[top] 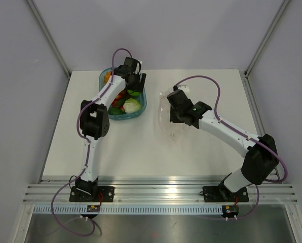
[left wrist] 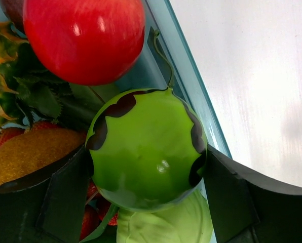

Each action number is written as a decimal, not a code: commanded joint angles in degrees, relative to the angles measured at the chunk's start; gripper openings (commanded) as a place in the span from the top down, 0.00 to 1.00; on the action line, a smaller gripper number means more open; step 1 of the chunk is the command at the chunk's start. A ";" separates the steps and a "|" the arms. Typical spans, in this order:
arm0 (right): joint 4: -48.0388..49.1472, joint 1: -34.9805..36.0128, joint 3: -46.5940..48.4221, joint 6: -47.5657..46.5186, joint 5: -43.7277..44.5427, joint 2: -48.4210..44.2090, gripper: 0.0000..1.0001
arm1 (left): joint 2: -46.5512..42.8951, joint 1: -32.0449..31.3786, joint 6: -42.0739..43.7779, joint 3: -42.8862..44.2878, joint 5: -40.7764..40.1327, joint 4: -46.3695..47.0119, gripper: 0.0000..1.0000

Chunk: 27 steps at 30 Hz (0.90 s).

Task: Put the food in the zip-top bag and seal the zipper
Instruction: Pick up the fake fruit from the bin.

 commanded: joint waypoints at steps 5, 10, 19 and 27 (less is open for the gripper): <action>1.71 -0.37 2.10 -0.91 -0.79 0.37 1.00 | -14.90 -0.31 -2.03 -9.02 -1.33 4.00 0.54; 1.80 -0.28 2.71 -1.17 -1.14 0.72 1.00 | -23.25 -0.22 -3.96 -15.43 2.09 4.53 0.56; 2.85 -0.28 8.42 -3.37 -3.60 5.90 1.00 | -41.97 0.13 -8.97 -29.24 16.66 7.25 0.58; 3.55 -0.63 16.76 -3.29 -8.51 13.81 1.00 | -52.88 0.13 -17.57 -45.74 34.08 17.17 0.60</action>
